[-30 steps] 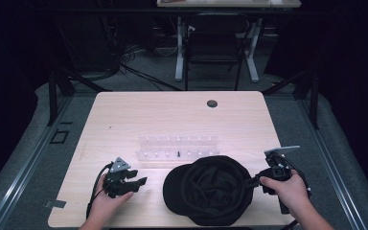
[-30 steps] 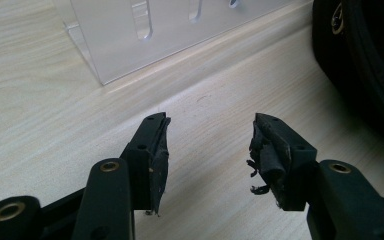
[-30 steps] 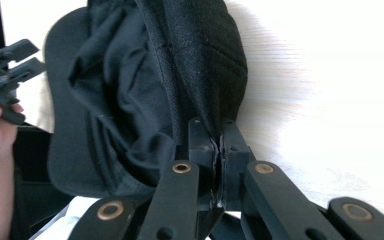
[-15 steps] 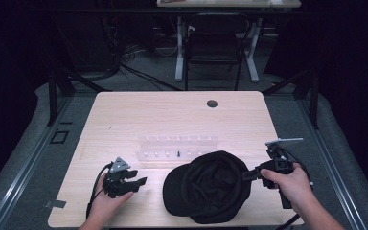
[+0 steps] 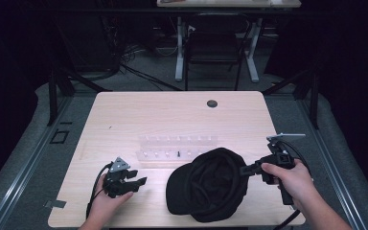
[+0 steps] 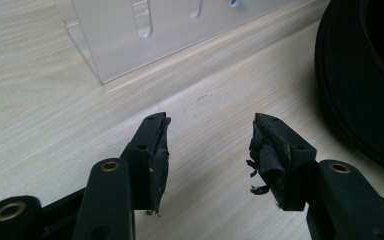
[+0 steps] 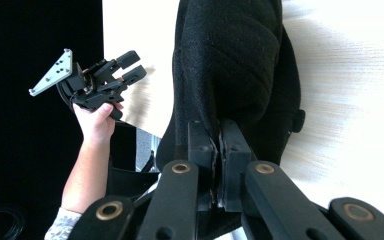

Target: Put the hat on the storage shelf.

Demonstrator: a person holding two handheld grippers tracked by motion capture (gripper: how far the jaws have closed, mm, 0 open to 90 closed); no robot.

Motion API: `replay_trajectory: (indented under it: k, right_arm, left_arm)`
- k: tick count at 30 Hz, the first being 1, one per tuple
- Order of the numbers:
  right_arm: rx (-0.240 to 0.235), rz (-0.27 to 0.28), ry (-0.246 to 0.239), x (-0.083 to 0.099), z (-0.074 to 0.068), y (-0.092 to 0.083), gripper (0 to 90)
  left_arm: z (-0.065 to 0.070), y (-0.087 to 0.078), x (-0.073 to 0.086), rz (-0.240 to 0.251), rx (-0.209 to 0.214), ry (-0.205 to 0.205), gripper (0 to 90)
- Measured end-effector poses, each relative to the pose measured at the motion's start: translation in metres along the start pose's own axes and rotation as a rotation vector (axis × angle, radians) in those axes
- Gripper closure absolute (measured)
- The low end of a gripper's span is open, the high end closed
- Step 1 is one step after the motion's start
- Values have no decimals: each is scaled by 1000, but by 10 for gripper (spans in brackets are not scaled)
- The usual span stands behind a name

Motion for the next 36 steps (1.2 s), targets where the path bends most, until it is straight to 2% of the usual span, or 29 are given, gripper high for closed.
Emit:
replay_trajectory:
  k: [2,3,12,14,16,18,19,20,24,35,36]
  right_arm:
    - [-10,-1,10,-1,-2,-2,864]
    - [-19,-2,11,-1,-3,-2,864]
    - [-113,10,58,-5,-14,-5,864]
    - [-131,20,73,-6,-17,-5,865]
    - [-148,16,66,-6,-19,-7,868]
    - [-157,24,74,-6,-22,-8,877]
    - [-161,46,91,-7,-25,-6,881]
    - [-158,26,67,-6,-24,-8,884]
    - [-175,18,55,-4,-26,-9,887]
    - [-294,56,62,-10,-52,-18,888]
    - [-298,77,79,-12,-56,-18,888]
  left_arm:
    - [0,1,0,8,-12,1,488]
    - [1,0,0,-6,11,-6,488]
    - [0,1,0,4,0,-2,488]
    - [0,0,0,-4,9,-6,488]
    - [0,0,0,-3,9,-7,488]
    - [0,0,0,-3,10,-4,488]
    - [0,0,0,-3,9,-2,488]
    - [0,0,0,-4,10,-1,488]
    - [0,1,0,5,5,-2,488]
    - [1,0,1,-6,12,-2,488]
    - [1,0,1,-6,12,-2,488]
Point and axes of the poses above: each handheld gripper's, and its own axes: y roughly forward along the jaws, x roughly out of its underside, z roughly to its right, the point moved 9 cm from there along y, roughly forward along the jaws, and after that the axes turned 14 degrees about z, right-handed, at the moved point
